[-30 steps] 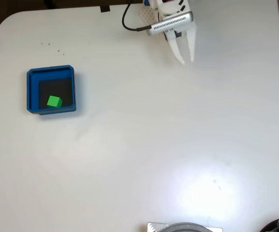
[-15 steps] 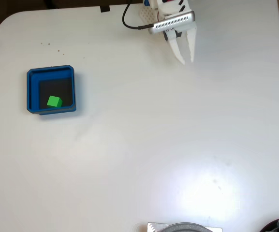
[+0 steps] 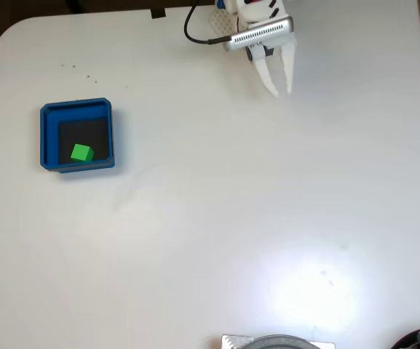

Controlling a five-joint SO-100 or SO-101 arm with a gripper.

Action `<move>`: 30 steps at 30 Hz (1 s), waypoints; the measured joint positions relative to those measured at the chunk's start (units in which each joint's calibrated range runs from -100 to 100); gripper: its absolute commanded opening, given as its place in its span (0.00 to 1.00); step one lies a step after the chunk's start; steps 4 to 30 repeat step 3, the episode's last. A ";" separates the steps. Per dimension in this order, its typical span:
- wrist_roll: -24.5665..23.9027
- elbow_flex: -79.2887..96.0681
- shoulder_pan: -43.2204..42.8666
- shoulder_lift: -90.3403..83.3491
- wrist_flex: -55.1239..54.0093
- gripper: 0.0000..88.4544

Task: Pick up green cube and drop it in the blue box

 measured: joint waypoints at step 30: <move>0.00 0.00 0.00 0.00 0.00 0.03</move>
